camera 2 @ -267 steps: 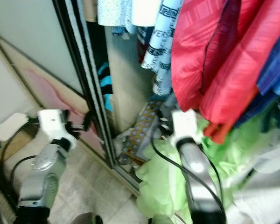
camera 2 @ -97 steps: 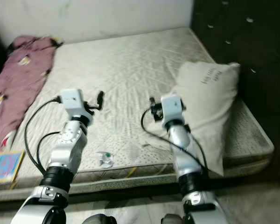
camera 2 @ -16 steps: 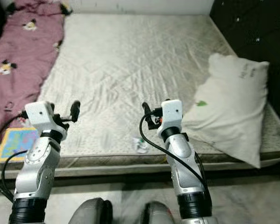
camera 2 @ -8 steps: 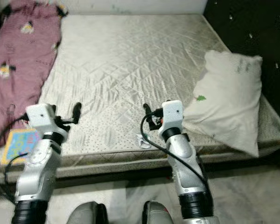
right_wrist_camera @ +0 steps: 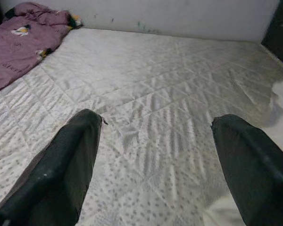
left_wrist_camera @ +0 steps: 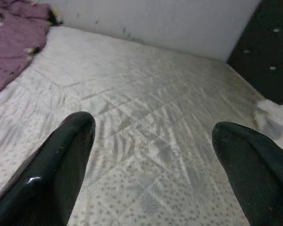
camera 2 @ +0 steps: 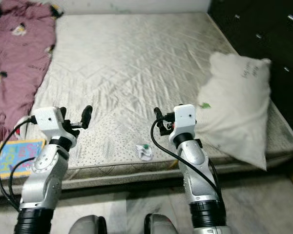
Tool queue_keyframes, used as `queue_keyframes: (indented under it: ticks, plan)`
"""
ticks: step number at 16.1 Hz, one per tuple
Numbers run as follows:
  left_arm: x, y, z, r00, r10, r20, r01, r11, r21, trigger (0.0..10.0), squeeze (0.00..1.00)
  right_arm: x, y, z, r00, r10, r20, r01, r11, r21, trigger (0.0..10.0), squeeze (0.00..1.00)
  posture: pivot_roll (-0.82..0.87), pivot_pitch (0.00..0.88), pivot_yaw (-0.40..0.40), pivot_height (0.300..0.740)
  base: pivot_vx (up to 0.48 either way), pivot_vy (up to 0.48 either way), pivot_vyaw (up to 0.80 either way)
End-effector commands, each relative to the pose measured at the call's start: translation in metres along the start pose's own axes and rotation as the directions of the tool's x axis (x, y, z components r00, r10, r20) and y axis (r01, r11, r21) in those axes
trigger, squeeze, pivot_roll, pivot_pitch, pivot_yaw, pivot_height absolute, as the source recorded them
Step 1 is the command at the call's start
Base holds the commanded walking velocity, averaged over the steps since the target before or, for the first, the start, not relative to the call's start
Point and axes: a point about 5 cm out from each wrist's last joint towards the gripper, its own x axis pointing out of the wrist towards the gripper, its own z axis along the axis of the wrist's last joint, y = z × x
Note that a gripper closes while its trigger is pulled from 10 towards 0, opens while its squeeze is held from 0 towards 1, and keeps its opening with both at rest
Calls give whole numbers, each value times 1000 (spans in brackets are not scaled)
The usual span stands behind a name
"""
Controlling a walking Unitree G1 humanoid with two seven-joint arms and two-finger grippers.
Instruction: Clean up the room
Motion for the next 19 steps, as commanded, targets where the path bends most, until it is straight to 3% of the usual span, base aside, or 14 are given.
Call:
queue_keyframes:
  ticks: [1,10,15,19]
  plan:
    - [0,1,2,1000,-5,9,5,1000,6,10000,0,2,2,2,1000,12,12,-12,1000,-2,10000,0,8,91,-24,740,337,0,0]
    - [0,3,0,1000,31,-5,-31,999,-7,10000,0,4,-11,2,999,-34,12,34,999,-20,10000,0,9,102,-22,740,37,0,0]
    - [-1,3,0,999,37,-9,-37,999,-5,10000,0,4,-13,1,999,-41,13,42,999,-24,10000,0,7,107,-19,740,0,0,-736]
    - [-1,4,0,999,48,-10,-48,999,-11,10000,0,3,-13,1,999,-43,13,43,999,-20,10000,0,8,115,-18,740,0,0,-209]
